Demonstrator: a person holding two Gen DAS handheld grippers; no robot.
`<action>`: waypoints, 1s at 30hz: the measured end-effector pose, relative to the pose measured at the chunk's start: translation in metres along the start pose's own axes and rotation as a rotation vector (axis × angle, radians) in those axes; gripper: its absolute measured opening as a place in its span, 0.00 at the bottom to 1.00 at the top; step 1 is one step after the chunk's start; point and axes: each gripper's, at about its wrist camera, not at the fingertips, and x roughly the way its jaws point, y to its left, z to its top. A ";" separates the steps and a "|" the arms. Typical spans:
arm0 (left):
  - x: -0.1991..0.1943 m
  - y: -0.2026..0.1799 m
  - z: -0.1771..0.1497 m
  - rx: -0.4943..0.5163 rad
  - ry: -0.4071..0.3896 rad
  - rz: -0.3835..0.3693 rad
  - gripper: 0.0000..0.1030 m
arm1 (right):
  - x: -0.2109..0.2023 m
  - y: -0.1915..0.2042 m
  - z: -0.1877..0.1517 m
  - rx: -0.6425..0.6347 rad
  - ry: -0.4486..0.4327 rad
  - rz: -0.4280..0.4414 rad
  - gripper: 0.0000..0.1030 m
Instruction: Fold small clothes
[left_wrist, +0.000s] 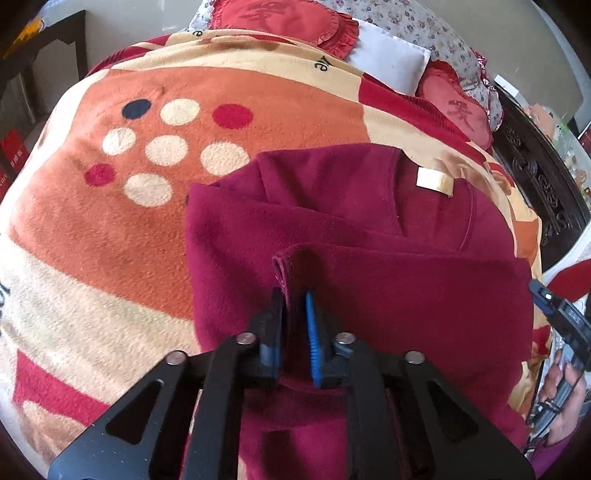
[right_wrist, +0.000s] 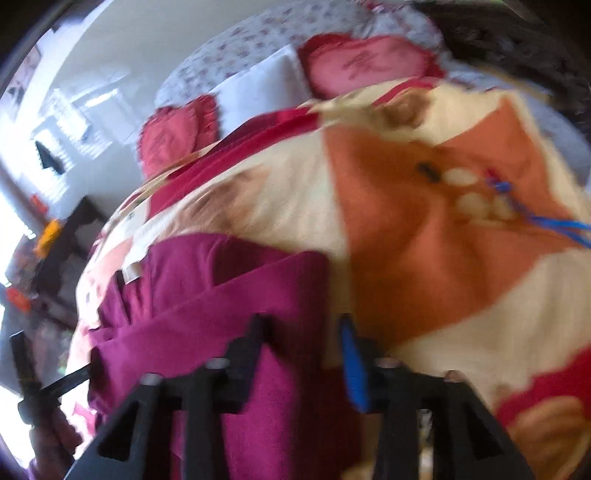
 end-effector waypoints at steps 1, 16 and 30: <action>-0.004 0.000 -0.002 0.002 -0.004 0.000 0.18 | -0.006 0.004 -0.002 -0.016 -0.004 0.020 0.42; -0.008 -0.011 -0.035 0.036 -0.031 0.047 0.33 | -0.006 0.013 -0.052 -0.166 0.119 -0.102 0.32; -0.005 -0.014 -0.035 0.042 -0.041 0.078 0.33 | 0.009 0.081 -0.030 -0.301 0.024 -0.103 0.37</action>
